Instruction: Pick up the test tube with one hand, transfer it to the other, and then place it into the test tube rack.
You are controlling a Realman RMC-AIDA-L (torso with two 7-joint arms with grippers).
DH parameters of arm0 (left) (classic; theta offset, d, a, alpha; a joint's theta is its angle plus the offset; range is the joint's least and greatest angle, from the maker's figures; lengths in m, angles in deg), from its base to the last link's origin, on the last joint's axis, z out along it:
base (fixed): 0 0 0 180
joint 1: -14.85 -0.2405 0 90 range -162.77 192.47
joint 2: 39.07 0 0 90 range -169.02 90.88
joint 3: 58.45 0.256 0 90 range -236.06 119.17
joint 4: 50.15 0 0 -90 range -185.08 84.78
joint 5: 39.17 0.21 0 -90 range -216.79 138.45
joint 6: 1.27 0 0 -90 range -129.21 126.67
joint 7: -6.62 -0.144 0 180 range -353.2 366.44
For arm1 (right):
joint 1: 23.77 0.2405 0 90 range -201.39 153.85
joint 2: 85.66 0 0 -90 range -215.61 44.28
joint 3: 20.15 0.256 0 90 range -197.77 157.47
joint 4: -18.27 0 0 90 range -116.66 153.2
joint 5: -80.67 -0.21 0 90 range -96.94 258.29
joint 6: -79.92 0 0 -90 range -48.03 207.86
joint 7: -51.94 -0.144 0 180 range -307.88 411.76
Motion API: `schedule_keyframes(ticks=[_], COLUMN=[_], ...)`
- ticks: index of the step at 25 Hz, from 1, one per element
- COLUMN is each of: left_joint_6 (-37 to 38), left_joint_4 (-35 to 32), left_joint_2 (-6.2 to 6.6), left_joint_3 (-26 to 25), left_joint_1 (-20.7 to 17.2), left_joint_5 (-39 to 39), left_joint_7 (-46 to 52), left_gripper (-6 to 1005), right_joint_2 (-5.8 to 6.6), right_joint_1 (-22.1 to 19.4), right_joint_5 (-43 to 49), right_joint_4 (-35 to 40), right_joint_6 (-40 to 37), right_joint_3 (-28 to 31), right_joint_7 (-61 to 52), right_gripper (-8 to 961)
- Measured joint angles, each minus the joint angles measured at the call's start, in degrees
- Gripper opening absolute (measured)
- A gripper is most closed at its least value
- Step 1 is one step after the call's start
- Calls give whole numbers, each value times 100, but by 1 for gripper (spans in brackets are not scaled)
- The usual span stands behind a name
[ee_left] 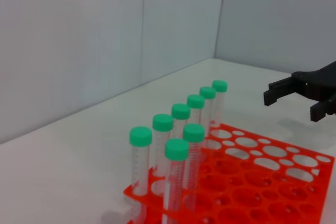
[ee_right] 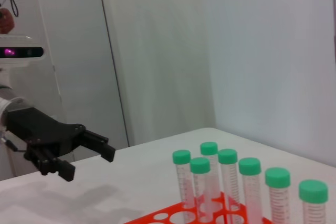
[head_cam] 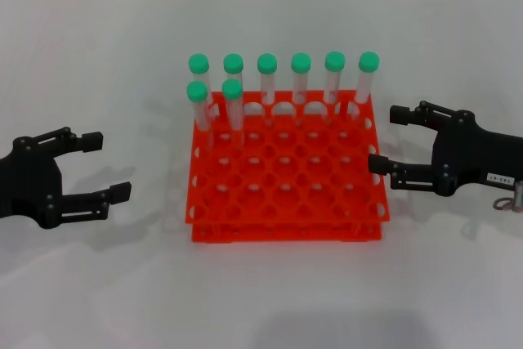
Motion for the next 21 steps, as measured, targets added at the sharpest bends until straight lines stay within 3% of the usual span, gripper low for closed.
schedule_keyframes(ticks=[5, 15, 21], left_joint_6=[222, 701, 861], left_joint_4=[206, 1110, 1136], left_joint_2=[78, 498, 519], left_joint_3=[0, 14, 57], left_joint_1=[13, 283, 337], left_joint_5=[-59, -41, 54], left_joint_7=[-278, -721, -748], left_gripper=[893, 893, 893], right_joint_2=[13, 20, 36], right_joint_1=[2, 45, 75], right_joint_5=[0, 126, 182], right_joint_4=[-135, -269, -293], right_joint_6=[-40, -157, -184], right_joint_3=[12, -42, -48], right_joint_7=[91, 190, 157], right_gripper=[875, 875, 875])
